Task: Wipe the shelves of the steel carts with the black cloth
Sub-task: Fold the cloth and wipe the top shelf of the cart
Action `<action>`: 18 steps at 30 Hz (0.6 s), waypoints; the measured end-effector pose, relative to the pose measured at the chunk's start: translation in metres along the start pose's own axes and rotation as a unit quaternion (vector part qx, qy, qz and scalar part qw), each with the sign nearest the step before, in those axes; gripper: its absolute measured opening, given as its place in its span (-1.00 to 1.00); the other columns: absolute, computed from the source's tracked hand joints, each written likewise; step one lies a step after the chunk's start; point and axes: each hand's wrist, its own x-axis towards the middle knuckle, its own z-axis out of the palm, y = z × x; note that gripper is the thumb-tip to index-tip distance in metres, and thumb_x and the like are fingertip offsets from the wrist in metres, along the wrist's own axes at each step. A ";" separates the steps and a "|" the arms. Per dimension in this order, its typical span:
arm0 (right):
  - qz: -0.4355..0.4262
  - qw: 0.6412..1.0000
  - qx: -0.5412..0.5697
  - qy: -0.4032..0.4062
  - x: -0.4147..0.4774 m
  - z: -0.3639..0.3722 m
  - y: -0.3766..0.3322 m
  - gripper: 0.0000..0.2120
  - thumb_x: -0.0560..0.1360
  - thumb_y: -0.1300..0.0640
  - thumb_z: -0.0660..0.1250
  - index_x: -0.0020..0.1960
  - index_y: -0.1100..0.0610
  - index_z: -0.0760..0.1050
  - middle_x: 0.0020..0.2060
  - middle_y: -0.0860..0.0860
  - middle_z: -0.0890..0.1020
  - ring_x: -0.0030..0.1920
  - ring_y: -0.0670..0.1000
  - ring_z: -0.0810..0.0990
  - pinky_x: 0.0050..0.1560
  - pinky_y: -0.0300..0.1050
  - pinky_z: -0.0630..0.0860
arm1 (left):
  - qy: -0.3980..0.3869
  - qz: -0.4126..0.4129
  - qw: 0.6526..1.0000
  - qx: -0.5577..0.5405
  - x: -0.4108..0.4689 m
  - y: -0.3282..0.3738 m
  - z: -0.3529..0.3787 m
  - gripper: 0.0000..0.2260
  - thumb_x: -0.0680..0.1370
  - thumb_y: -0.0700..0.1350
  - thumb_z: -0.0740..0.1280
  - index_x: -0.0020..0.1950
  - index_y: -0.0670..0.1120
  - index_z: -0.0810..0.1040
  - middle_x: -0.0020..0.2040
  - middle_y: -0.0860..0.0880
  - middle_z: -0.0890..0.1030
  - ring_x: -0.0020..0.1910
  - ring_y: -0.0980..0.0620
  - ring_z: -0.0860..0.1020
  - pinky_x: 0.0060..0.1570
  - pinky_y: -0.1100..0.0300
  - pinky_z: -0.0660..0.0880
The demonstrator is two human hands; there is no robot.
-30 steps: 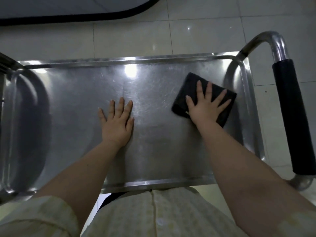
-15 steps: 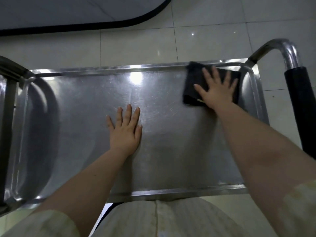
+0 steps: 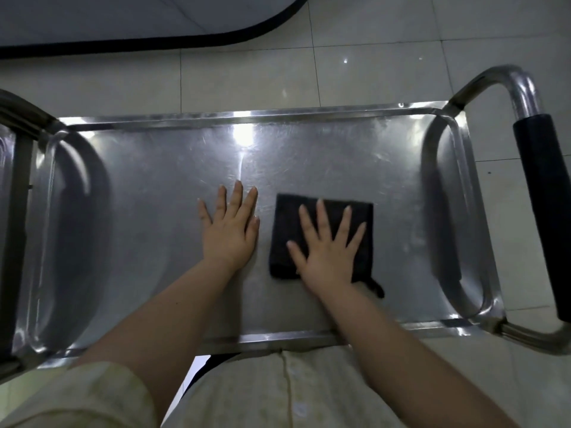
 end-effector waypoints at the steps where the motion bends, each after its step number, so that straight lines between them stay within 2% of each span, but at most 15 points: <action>1: -0.026 1.000 -0.001 -0.013 -0.022 0.009 -0.009 -0.33 0.53 -0.34 -0.03 0.58 -0.11 0.04 0.58 0.02 0.07 0.52 0.38 -0.08 0.40 0.49 -0.17 | 0.006 0.003 1.000 -0.007 -0.001 0.001 -0.001 -0.49 0.64 0.15 -0.13 0.60 0.15 -0.01 0.61 0.04 -0.07 0.58 -0.07 -0.16 0.46 -0.24 -0.30; 5: -0.089 0.996 -0.023 -0.007 -0.050 0.016 -0.008 -0.40 0.56 -0.27 0.00 0.56 -0.14 0.10 0.55 -0.01 0.16 0.51 0.33 0.01 0.40 0.44 -0.26 | 0.015 0.013 0.996 -0.090 -0.011 0.003 -0.008 -0.56 0.69 0.00 0.00 0.59 0.03 0.13 0.61 -0.03 0.02 0.58 -0.07 -0.13 0.51 -0.13 -0.26; 8: -0.064 0.998 -0.008 -0.001 -0.025 -0.003 0.018 -0.50 0.64 -0.14 0.02 0.56 -0.14 0.07 0.56 -0.11 0.12 0.53 0.22 -0.11 0.39 0.35 -0.39 | 0.013 0.090 0.985 -0.146 -0.024 0.014 -0.012 -0.55 0.67 0.00 0.11 0.54 -0.10 0.27 0.56 -0.15 0.20 0.57 -0.17 0.04 0.53 -0.12 -0.06; 10: -0.062 0.998 0.005 -0.019 -0.008 -0.015 0.033 -0.51 0.66 -0.10 0.03 0.56 -0.07 0.10 0.56 -0.13 0.09 0.56 0.14 -0.12 0.38 0.34 -0.40 | -0.017 0.136 0.983 -0.123 -0.030 0.026 -0.009 -0.55 0.67 -0.02 0.17 0.54 -0.12 0.26 0.54 -0.19 0.24 0.55 -0.20 0.10 0.52 -0.14 0.04; 12: -0.100 0.995 0.013 -0.007 -0.003 -0.024 0.037 -0.57 0.64 -0.03 0.15 0.48 0.02 0.30 0.51 -0.04 0.28 0.53 0.13 0.11 0.42 0.34 -0.30 | -0.024 0.139 0.985 -0.098 -0.032 0.034 -0.007 -0.56 0.66 -0.04 0.20 0.52 -0.15 0.30 0.51 -0.20 0.29 0.53 -0.24 0.16 0.50 -0.14 0.10; 13: -0.113 0.993 0.021 0.007 -0.002 -0.026 0.037 -0.64 0.61 0.02 0.22 0.38 0.06 0.42 0.41 0.02 0.41 0.45 0.14 0.27 0.44 0.34 -0.19 | -0.018 0.134 0.986 -0.099 -0.034 0.037 -0.007 -0.58 0.65 -0.08 0.23 0.48 -0.18 0.35 0.47 -0.21 0.36 0.49 -0.26 0.23 0.48 -0.14 0.17; 15: -0.124 0.992 0.026 0.020 -0.001 -0.031 0.034 -0.78 0.54 0.08 0.32 0.17 0.09 0.51 0.17 0.06 0.55 0.23 0.17 0.46 0.41 0.23 0.10 | 0.026 0.142 0.984 -0.102 -0.039 0.039 -0.006 -0.65 0.59 -0.16 0.31 0.35 -0.25 0.50 0.25 -0.25 0.56 0.28 -0.29 0.49 0.28 -0.13 0.41; 17: -0.128 0.991 0.032 0.018 0.000 -0.040 0.030 -0.86 0.54 0.13 0.31 0.09 0.11 0.51 0.04 0.08 0.56 0.10 0.17 0.49 0.19 0.04 0.27 | 0.052 0.142 0.985 -0.084 -0.046 0.039 -0.006 -0.68 0.54 -0.16 0.31 0.26 -0.25 0.56 0.02 -0.23 0.64 -0.01 -0.26 0.59 0.05 -0.06 0.50; 18: -0.125 0.991 0.045 0.016 0.000 -0.045 0.029 -0.86 0.54 0.16 0.30 0.09 0.12 0.51 0.03 0.09 0.56 0.07 0.17 0.48 0.09 0.00 0.30 | 0.048 0.135 0.987 -0.076 -0.049 0.040 -0.009 -0.68 0.55 -0.16 0.31 0.27 -0.23 0.56 0.00 -0.22 0.63 -0.03 -0.25 0.58 0.02 -0.03 0.46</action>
